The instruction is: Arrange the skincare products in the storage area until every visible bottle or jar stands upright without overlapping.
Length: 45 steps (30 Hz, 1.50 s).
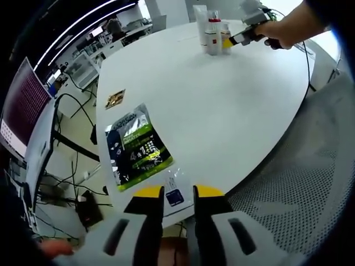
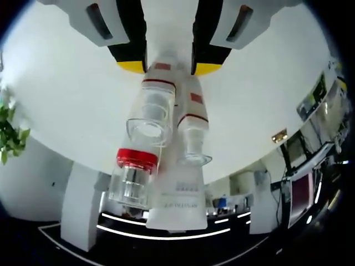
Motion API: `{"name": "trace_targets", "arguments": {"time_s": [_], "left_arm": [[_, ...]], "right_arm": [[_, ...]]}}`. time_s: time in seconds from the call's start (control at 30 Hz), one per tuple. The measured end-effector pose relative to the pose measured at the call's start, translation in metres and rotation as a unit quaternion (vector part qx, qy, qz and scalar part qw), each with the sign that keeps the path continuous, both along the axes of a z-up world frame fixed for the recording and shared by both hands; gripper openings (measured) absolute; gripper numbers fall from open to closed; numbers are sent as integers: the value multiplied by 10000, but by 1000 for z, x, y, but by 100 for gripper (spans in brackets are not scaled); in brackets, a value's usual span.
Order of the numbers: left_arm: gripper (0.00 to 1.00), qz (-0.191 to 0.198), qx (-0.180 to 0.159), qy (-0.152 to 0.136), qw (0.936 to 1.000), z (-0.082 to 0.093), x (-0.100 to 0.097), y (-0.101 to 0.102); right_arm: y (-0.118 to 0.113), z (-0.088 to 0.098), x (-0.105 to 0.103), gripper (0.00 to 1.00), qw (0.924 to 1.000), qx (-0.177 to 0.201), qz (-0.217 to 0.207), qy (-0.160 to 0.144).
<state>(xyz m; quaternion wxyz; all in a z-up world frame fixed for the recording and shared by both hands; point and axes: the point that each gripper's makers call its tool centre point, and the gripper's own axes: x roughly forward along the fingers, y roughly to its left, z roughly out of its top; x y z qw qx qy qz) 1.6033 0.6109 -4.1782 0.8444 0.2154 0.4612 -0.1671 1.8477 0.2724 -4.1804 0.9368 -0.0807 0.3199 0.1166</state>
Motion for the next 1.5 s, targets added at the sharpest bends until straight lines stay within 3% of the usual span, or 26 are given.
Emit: {"name": "trace_targets", "arguments": {"time_s": [0.23,0.53,0.73,1.2,1.3,1.5], "left_arm": [[15,16,0,-9,10000,0,0,1],[14,-52,31,34,10000,-1,-1,0],[14,-39,36,63,10000,-2,-1,0],[14,-44,52,90,9999,-2,-2,0],[14,-48,56,90,9999,-2,-2,0],[14,-25,32,65,10000,-1,-1,0]], "right_arm": [[0,-3,-6,27,10000,-5,23,97],[-2,1,2,17,10000,-14,17,72],[-5,-4,9,17,9999,78,-79,90],[-11,-4,22,17,9968,217,-755,171],[-8,-4,22,17,9960,272,-829,188],[8,9,-2,25,9955,441,-809,203]]}}
